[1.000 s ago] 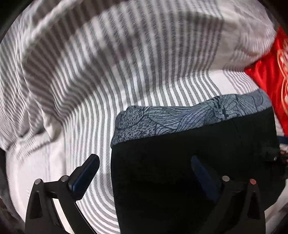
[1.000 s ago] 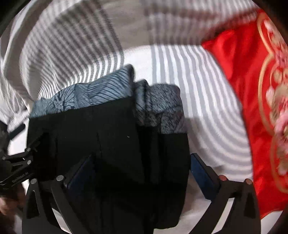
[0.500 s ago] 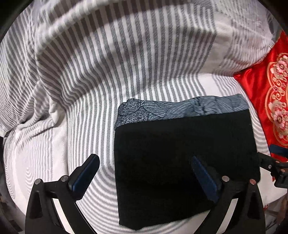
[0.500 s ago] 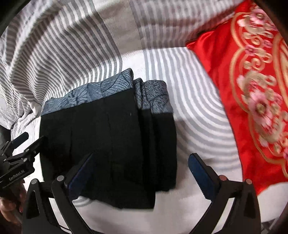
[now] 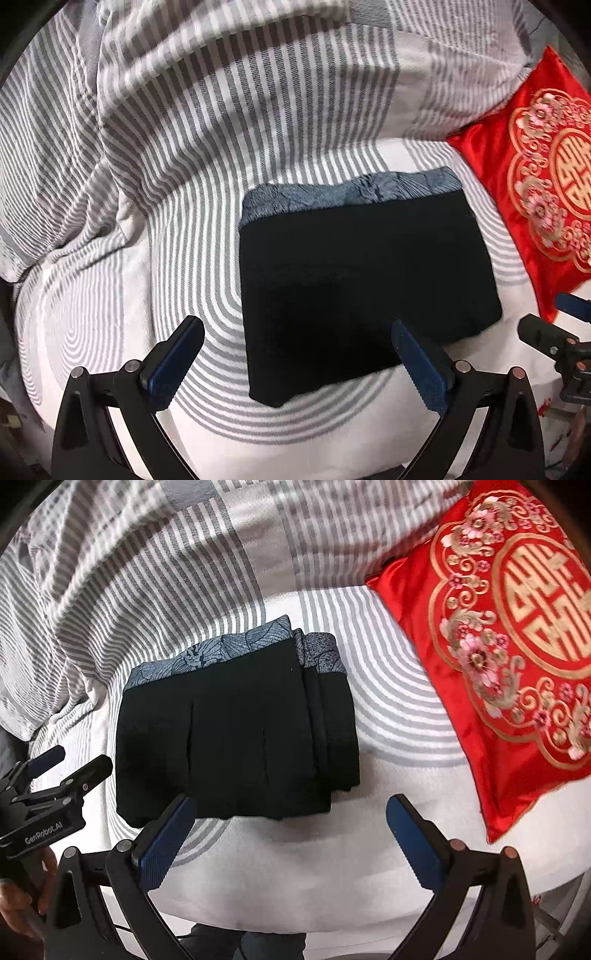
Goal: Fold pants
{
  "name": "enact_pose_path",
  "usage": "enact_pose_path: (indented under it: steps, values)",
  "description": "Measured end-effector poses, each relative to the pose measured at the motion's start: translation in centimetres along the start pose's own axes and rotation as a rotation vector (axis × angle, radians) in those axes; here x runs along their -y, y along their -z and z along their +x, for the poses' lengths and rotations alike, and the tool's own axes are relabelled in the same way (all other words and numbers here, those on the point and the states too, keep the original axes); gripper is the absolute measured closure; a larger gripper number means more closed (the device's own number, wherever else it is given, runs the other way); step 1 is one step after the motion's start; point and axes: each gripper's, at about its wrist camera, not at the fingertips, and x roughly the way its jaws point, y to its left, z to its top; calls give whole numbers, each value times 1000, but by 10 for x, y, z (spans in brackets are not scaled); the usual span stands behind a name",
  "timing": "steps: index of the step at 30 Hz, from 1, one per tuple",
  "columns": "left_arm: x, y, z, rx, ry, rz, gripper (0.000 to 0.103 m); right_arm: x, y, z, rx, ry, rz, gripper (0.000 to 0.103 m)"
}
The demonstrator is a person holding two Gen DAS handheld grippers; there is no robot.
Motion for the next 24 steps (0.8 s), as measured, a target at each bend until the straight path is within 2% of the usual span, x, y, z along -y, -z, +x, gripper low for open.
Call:
enact_pose_path:
  steps: [3,7,13,18,21,24]
  values:
    - [-3,15,-9,14,19,9,1,-7,14,1,-4,26,-13,0]
    - [-8,43,-13,-21,18,36,1,-16,38,2,-21,54,-30,0]
    - [-15,87,-27,-72,48,61,1,-31,82,-7,-48,42,-12,0]
    - [-16,116,-37,-99,61,119,1,-43,113,-14,-72,63,-12,0]
    - [-25,121,-39,-103,73,97,1,-46,118,-14,-80,75,-13,0]
    - [-34,119,-33,-108,78,43,1,-46,110,-10,-78,112,-14,0]
